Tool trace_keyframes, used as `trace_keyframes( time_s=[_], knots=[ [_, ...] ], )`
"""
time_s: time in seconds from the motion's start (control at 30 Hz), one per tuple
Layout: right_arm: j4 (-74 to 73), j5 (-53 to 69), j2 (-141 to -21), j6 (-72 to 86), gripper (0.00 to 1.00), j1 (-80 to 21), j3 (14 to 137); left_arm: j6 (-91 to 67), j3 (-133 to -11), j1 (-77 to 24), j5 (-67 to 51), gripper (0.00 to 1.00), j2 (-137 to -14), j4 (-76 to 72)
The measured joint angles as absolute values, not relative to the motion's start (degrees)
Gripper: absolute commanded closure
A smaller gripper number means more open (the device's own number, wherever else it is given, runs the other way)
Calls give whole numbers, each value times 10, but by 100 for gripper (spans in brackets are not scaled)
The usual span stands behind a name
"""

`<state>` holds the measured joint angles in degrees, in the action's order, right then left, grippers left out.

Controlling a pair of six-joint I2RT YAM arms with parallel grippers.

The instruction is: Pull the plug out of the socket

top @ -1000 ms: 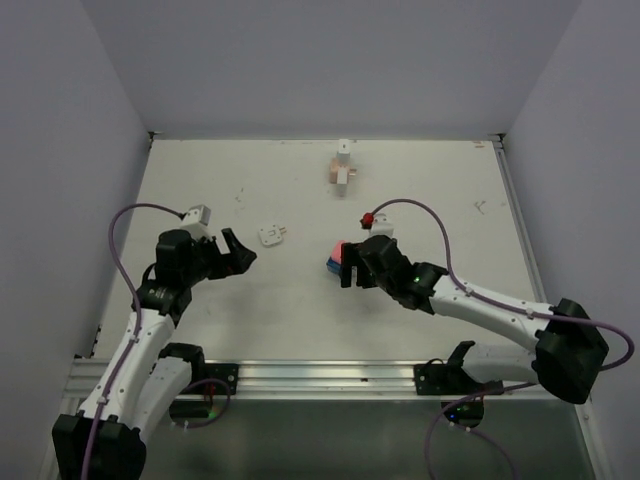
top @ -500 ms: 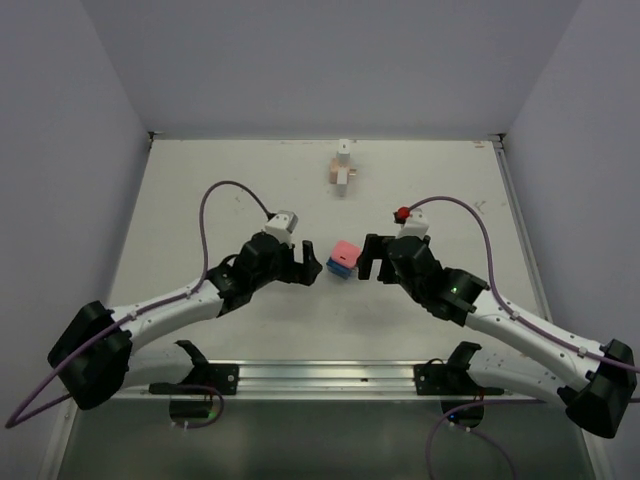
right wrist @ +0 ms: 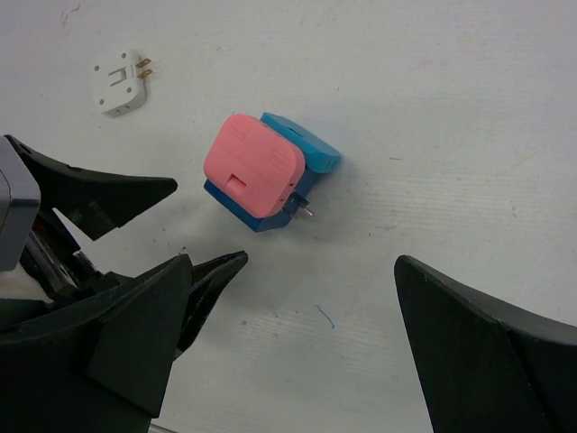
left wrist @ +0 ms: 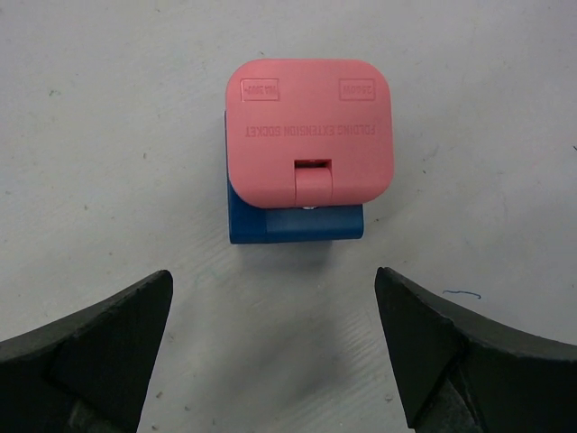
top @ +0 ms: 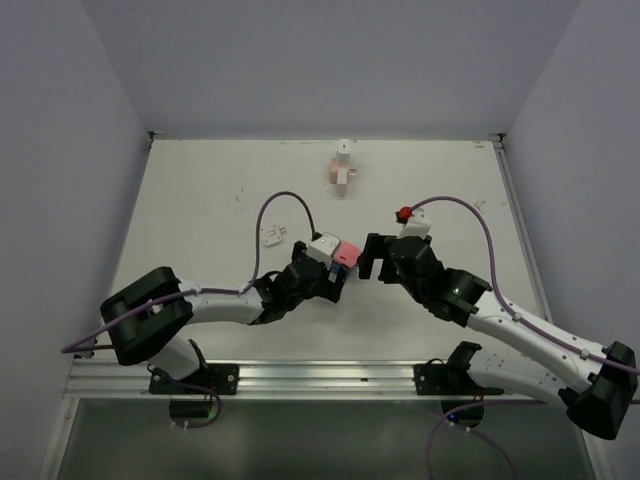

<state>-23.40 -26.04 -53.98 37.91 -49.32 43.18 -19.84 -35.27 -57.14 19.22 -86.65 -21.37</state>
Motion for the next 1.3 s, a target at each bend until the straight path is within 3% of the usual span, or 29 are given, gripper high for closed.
trace_keyframes(
  time_s=[0.5, 0.9, 1.0, 1.2, 1.3],
  knots=[
    [-249, -266, -530, 379, 1, -491, 432, -177, -359, -587, 227, 8, -964, -353],
    [-263, -275, -512, 380, 1, -491, 432, -164, -356, -587, 243, 22, -1024, -444],
    [-264, -275, -512, 381, 1, -491, 432, -159, -356, -587, 244, 30, -1028, -451],
    [-264, -275, -515, 382, 1, -491, 432, -152, -351, -587, 243, 63, -1028, -463],
    [-263, -271, -518, 382, 1, -489, 432, -152, -343, -587, 238, 74, -1018, -460]
  ],
)
